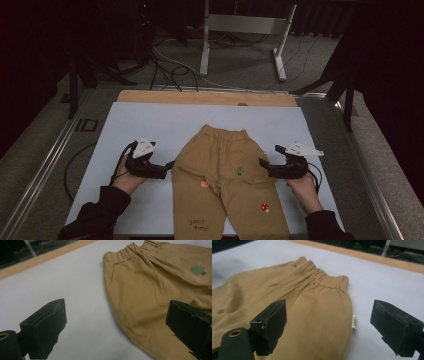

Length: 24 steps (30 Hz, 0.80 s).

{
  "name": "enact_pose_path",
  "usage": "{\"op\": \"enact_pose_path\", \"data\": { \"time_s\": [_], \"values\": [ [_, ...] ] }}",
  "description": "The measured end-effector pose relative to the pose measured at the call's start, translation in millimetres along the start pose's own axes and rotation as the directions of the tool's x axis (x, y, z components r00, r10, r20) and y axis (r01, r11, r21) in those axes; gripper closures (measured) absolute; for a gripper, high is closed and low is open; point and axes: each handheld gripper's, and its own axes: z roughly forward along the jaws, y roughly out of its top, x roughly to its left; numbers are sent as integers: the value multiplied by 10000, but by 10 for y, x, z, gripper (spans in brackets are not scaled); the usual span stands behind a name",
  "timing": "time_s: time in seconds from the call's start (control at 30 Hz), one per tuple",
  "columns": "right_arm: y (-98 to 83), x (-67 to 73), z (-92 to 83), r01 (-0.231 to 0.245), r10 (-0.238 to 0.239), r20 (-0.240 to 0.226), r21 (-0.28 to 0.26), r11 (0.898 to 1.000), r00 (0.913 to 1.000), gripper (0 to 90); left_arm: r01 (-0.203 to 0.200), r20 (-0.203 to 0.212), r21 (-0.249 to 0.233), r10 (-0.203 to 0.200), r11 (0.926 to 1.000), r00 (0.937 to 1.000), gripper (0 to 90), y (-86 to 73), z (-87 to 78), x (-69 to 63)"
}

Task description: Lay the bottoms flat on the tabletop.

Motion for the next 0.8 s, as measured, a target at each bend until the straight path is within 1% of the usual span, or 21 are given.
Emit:
{"op": "enact_pose_path", "data": {
  "time_s": [0.03,0.07,0.1,0.17,0.2,0.23,0.3,0.37,0.4,0.47,0.5,0.53,0.57,0.6,0.67,0.7,0.73,0.77,0.8],
  "values": [
    [19,-20,63,100,-101,25,176,9998,9999,136,32,33,71,-32,10000,10000,43,26,42,15],
    [40,-50,158,65,-65,-5,239,9997,10000,137,66,98,131,-67,9999,9999,41,64,106,37],
    [40,-50,158,65,-65,-5,239,9997,10000,137,153,109,102,-154,9998,9998,41,85,148,46],
    [56,-93,246,13,-12,-42,262,9997,10000,137,99,144,100,-101,9999,9998,41,141,256,69],
    [66,-103,275,20,-21,31,320,9995,10000,138,27,174,149,-29,9999,9998,41,177,322,86],
    [82,-123,323,62,-65,83,397,9992,9999,138,93,199,165,-96,9998,9998,40,204,377,103],
    [106,-156,393,-47,45,63,346,9994,10000,138,218,270,211,-223,9995,9994,39,248,472,124],
    [134,-191,454,-89,85,92,435,9990,9999,138,173,328,356,-185,9992,9993,39,292,574,142],
    [139,-213,478,-26,25,9,384,9993,10000,138,182,301,340,-192,9993,9994,39,313,633,147],
    [157,-235,531,-49,45,68,496,9988,10000,138,202,409,362,-217,9991,9989,39,342,722,152],
    [161,-257,567,-61,63,-45,466,9989,10000,137,191,440,362,-206,9992,9988,39,353,754,155],
    [164,-274,587,-35,38,-66,512,9987,10000,138,143,488,378,-161,9992,9987,39,374,808,153],
    [171,-296,618,27,-27,-2,669,9978,10000,138,70,516,435,-92,9990,9986,39,388,835,155],
    [168,-338,673,-99,108,-114,743,9972,9999,138,56,546,440,-80,9990,9985,40,410,883,156],
    [167,-354,696,-124,138,-164,839,9964,9998,140,5,616,555,-40,9985,9981,39,446,963,165],
    [172,-377,731,-81,105,-217,1050,9944,9997,140,18,606,587,-53,9983,9981,39,459,992,168],
    [171,-385,751,-28,50,-203,1029,9947,9998,140,64,605,617,-102,9981,9981,39,476,1034,178],
    [175,-404,779,-29,53,-202,1165,9932,9998,140,57,668,653,-101,9979,9977,40,483,1057,188],
    [176,-418,799,-87,126,-328,1165,9932,9994,140,105,695,730,-156,9973,9975,43,490,1108,195]
  ]
}}
